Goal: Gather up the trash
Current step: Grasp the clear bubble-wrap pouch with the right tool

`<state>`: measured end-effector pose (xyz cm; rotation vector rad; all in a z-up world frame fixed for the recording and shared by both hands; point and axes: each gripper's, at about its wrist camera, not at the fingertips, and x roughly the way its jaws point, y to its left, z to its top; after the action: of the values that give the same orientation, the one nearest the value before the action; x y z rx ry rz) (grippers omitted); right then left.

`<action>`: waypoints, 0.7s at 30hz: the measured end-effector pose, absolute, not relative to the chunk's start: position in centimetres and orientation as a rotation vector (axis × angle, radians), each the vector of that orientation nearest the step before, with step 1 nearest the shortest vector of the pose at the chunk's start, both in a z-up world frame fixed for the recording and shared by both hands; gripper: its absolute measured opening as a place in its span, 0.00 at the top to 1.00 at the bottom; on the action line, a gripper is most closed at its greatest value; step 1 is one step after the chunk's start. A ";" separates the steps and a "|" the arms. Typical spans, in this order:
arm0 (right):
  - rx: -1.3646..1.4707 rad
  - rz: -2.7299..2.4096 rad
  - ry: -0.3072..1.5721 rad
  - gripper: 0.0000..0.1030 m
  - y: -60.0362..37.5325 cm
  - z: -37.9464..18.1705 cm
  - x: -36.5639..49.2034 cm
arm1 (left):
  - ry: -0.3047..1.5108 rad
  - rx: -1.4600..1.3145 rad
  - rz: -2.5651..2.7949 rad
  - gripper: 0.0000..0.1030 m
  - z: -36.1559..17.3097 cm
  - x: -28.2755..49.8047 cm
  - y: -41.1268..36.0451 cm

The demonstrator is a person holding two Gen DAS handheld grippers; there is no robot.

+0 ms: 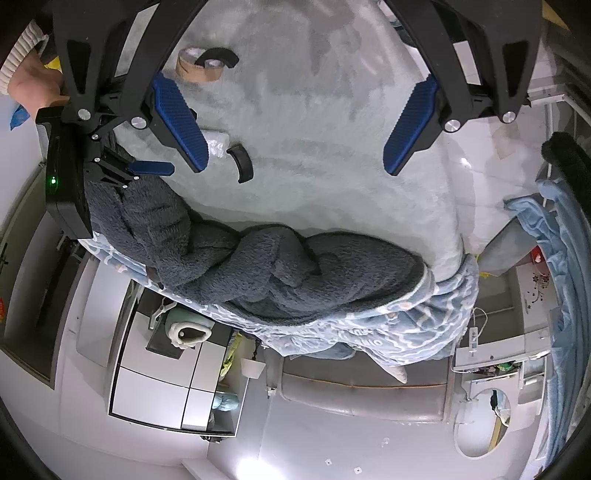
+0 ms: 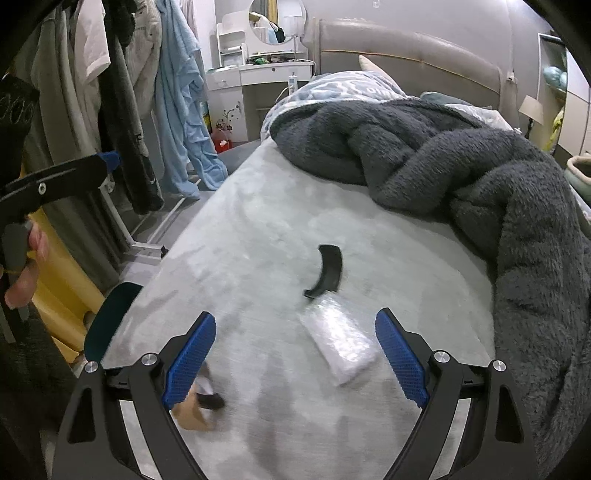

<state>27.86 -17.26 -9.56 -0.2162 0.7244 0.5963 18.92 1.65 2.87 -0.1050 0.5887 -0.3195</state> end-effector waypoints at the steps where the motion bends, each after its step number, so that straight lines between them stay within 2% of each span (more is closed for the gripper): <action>1: -0.221 0.595 0.726 0.13 -17.5 -9.8 28.1 | 0.592 -0.103 -0.324 0.06 2.7 19.3 1.5; 21: -0.226 0.678 0.786 0.15 -18.9 -13.2 30.6 | 0.696 -0.107 -0.449 0.06 -0.9 27.6 -1.9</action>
<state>30.62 -18.88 -13.25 -0.2260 0.7859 0.6779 27.57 -1.89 -0.87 -0.1066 0.6960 -0.4493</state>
